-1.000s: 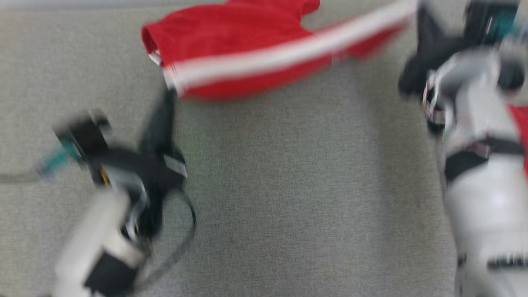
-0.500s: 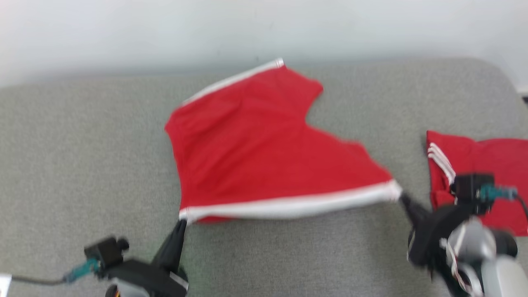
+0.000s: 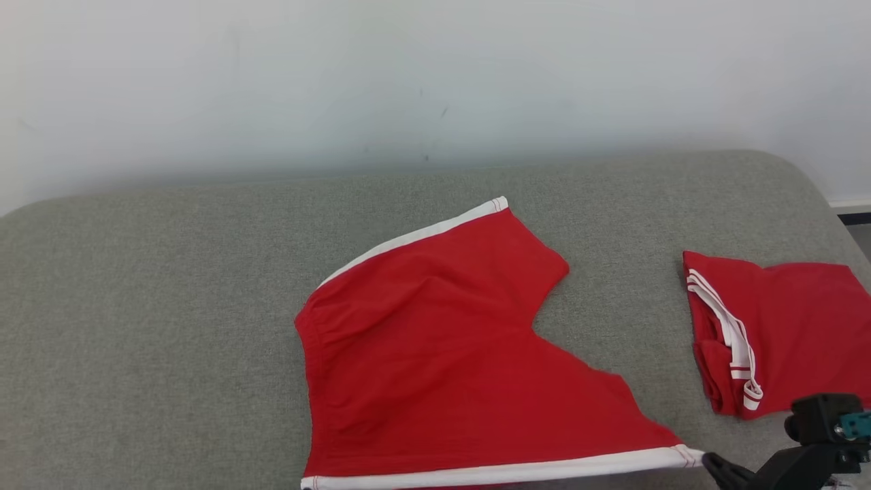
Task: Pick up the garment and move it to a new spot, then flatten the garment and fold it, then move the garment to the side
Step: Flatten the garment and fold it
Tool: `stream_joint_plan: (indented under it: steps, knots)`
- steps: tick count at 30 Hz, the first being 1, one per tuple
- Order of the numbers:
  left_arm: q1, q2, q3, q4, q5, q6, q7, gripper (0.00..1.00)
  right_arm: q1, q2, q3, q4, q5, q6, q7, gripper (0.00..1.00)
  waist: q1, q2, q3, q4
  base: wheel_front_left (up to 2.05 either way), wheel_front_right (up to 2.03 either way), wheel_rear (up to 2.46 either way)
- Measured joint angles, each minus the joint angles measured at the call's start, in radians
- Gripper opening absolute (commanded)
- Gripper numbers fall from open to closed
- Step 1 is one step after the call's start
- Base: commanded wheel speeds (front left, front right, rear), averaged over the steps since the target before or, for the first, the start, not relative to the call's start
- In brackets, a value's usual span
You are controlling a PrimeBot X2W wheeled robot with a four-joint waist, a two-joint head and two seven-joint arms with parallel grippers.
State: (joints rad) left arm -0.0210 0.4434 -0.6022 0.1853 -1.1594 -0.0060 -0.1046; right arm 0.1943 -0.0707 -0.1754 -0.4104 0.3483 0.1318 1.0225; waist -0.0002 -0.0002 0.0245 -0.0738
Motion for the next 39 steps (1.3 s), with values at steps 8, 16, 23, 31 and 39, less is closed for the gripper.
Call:
stream_joint_plan:
  steps: [8, 16, 23, 31, 39]
  knots:
    - [-0.018, -0.005, 0.026, -0.104, 0.002, 0.012, -0.029, 0.0, -0.145, -0.042, 0.019, 0.043, -0.019, 0.0, -0.037, 0.0, 0.0002, 0.0001, 0.023, 0.013, 0.0, 0.0, 0.0]
    - [-0.206, -0.068, 0.017, -0.04, 0.037, 0.034, 0.007, 0.0, -0.487, -0.176, 0.093, 0.326, -0.067, 0.0, -0.172, 0.0, 0.0005, 0.0003, 0.068, 0.058, 0.0, 0.0, 0.0]
    - [-0.412, -0.154, -0.006, 0.079, 0.068, 0.056, 0.054, 0.0, -0.758, -0.245, 0.183, 0.611, -0.089, 0.0, -0.332, 0.0, 0.0005, 0.0003, 0.125, 0.125, 0.0, 0.0, 0.0]
    - [-0.596, -0.234, -0.011, 0.215, 0.077, 0.067, 0.091, 0.0, -0.972, -0.278, 0.27, 0.863, -0.131, 0.0, -0.453, 0.0, 0.0005, 0.0003, 0.214, 0.187, 0.0, 0.0, 0.0]
    - [-0.719, -0.296, 0.003, 0.318, 0.075, 0.058, 0.087, 0.0, -1.146, -0.289, 0.302, 1.039, -0.164, 0.0, -0.598, 0.0, 0.0005, 0.0004, 0.306, 0.229, 0.0, 0.0, 0.0]
